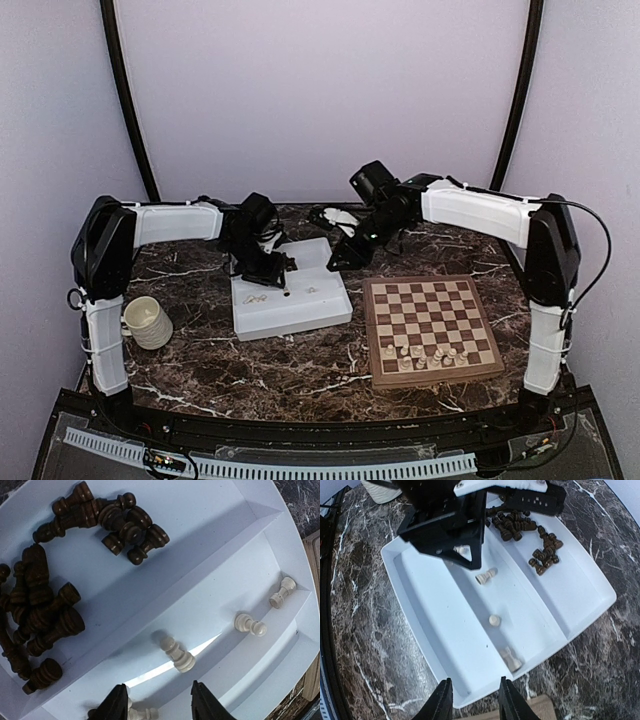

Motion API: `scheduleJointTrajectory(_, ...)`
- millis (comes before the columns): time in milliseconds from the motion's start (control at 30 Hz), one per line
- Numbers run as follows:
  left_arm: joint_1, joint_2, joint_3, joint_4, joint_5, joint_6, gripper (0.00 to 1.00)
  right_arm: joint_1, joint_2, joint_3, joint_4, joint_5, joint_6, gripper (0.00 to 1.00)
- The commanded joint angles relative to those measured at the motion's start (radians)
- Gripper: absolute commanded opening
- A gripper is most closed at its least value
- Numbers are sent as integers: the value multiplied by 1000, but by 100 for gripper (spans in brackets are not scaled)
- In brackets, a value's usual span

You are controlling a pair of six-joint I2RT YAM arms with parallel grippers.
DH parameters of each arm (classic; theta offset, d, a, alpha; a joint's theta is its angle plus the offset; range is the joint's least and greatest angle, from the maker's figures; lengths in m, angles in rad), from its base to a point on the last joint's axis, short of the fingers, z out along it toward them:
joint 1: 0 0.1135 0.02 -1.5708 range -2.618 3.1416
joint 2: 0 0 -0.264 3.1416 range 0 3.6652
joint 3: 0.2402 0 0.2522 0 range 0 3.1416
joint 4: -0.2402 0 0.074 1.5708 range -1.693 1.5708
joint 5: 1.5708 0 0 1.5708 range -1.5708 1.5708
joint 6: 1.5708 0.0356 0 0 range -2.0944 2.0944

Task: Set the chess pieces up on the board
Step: Pick up the pawn from the storage box.

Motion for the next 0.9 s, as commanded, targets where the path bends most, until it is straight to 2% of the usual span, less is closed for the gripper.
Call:
scheduleJointTrajectory(0, 15, -79, -75, 94, 66, -125, 46, 35, 127, 169, -12, 65, 108, 33)
scheduleJointTrajectory(133, 22, -81, -114, 142, 85, -161, 46, 51, 283, 339, -93, 71, 137, 34)
scheduleJointTrajectory(300, 23, -85, -136, 159, 89, -174, 47, 73, 383, 436, -142, 74, 149, 38)
scheduleJointTrajectory(600, 33, -111, -180, 163, 66, -192, 47, 92, 457, 482, -176, 113, 152, 44)
scheduleJointTrajectory(867, 34, -113, -188, 166, 70, -184, 47, 99, 494, 489, -174, 153, 170, 40)
